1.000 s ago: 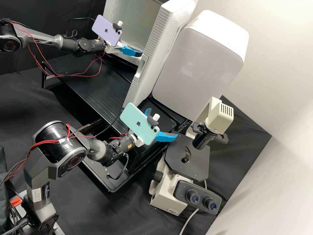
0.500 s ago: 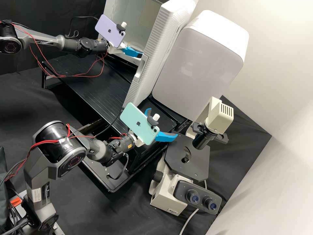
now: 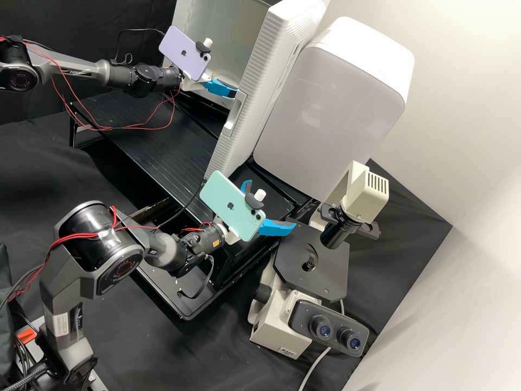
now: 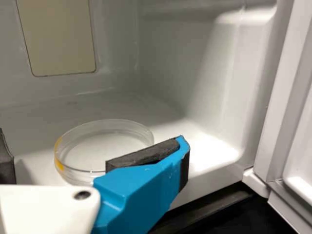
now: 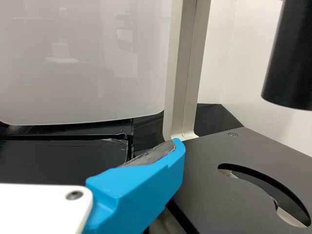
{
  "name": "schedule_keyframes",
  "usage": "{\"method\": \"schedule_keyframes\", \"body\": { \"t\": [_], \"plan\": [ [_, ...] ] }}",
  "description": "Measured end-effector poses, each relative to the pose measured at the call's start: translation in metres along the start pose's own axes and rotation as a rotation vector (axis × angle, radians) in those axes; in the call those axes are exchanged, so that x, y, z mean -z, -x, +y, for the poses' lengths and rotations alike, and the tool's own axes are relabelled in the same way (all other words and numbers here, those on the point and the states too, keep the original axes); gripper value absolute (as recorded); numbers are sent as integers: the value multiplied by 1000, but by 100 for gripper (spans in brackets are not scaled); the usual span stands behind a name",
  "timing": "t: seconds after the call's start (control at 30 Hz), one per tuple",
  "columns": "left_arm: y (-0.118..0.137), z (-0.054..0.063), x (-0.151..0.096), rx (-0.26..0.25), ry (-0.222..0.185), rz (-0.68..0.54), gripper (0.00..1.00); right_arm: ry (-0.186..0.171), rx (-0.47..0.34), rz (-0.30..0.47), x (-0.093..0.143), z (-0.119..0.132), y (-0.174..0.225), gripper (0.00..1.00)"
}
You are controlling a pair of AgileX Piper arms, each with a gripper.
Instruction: Take the petri dish out of the incubator
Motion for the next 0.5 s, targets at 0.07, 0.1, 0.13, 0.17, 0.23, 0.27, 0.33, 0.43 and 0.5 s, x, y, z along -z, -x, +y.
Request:
{"method": "schedule_keyframes", "body": {
  "t": [0.07, 0.1, 0.13, 0.17, 0.23, 0.27, 0.33, 0.43, 0.5],
  "plan": [
    [-1, -3, 0, 7, 3, 2, 100, 0, 0, 0, 0, 0, 0, 100],
    [-2, -4, 1, 10, 11, 4, 100, 0, 0, 0, 0, 0, 0, 100],
    [-3, -6, 1, 17, 18, 7, 100, 0, 0, 0, 0, 0, 0, 100],
    [-3, -7, 1, 24, 27, 10, 100, 0, 0, 0, 0, 0, 0, 100],
    [-5, -7, 1, 22, 22, 9, 100, 0, 0, 0, 0, 0, 0, 100],
    [-6, -9, 1, 25, 13, 10, 100, 0, 0, 0, 0, 0, 0, 100],
    [-7, -9, 1, 26, 14, 11, 100, 0, 0, 0, 0, 0, 0, 100],
    [-8, -8, 0, 28, 16, 12, 100, 0, 0, 0, 0, 0, 0, 100],
    [-10, -8, -1, 25, 1, 11, 100, 0, 0, 0, 0, 0, 0, 100]
  ]
}}
